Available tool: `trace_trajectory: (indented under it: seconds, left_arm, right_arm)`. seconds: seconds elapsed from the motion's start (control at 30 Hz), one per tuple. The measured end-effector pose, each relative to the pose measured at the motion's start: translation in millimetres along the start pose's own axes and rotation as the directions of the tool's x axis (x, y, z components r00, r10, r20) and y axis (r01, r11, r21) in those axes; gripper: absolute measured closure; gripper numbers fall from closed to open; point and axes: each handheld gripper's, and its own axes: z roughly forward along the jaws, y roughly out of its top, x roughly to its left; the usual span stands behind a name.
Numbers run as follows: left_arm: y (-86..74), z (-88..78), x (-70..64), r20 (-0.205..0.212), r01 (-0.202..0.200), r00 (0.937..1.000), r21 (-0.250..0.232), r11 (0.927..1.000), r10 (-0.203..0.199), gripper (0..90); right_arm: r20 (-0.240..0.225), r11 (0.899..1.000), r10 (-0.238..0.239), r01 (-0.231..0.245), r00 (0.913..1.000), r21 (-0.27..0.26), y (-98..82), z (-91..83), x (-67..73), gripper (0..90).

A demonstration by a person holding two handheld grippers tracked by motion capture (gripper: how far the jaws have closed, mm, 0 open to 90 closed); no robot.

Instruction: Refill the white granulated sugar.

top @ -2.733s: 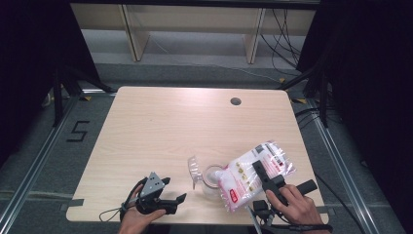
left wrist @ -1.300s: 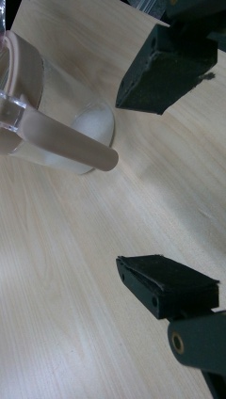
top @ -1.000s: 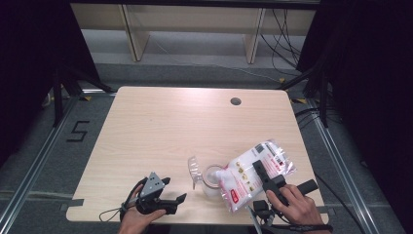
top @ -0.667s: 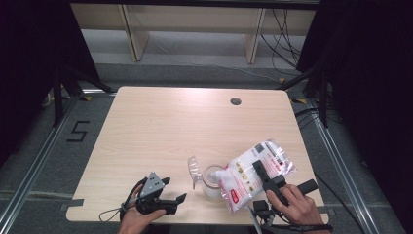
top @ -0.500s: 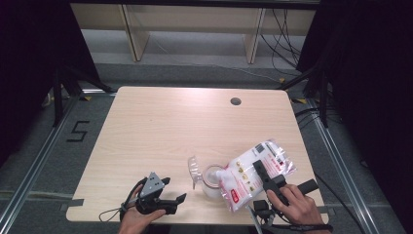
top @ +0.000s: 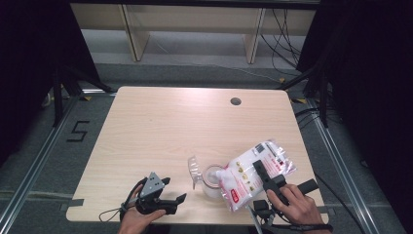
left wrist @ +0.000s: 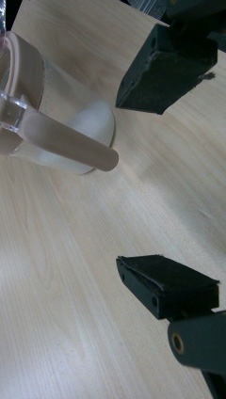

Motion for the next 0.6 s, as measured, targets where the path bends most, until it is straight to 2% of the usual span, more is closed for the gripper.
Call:
trace_trajectory:
  seconds: [0.07, 0.1, 0.23, 0.6]
  left_arm:
    - [0.2, -0.2, 0.7, 0.0, -0.004, 1.0, 0.005, 1.0, 0.004, 19.5]
    - [-0.3, 0.2, 0.1, 0.0, 0.01, 1.0, 0.006, 0.9999, -0.01, 19.5]
    - [0.1, -0.2, 0.5, -0.001, -0.005, 1.0, 0.005, 1.0, 0.005, 19.5]
    - [0.1, -0.4, 0.8, -0.001, -0.004, 1.0, 0.006, 1.0, 0.004, 19.4]
  right_arm:
    - [-0.006, 1.0, 0.022, -0.022, 0.9997, 0.015, -0.4, -0.9, 1.7, 76.5]
    - [-0.01, 0.999, 0.033, -0.033, 0.9994, 0.018, -0.6, -0.8, 2.7, 76.5]
    - [-0.007, 1.0, 0.02, -0.02, 0.9998, 0.015, -0.6, -0.7, 1.6, 76.6]
    - [-0.009, 1.0, 0.02, -0.02, 0.9997, 0.018, -0.7, -0.9, 2.0, 76.9]
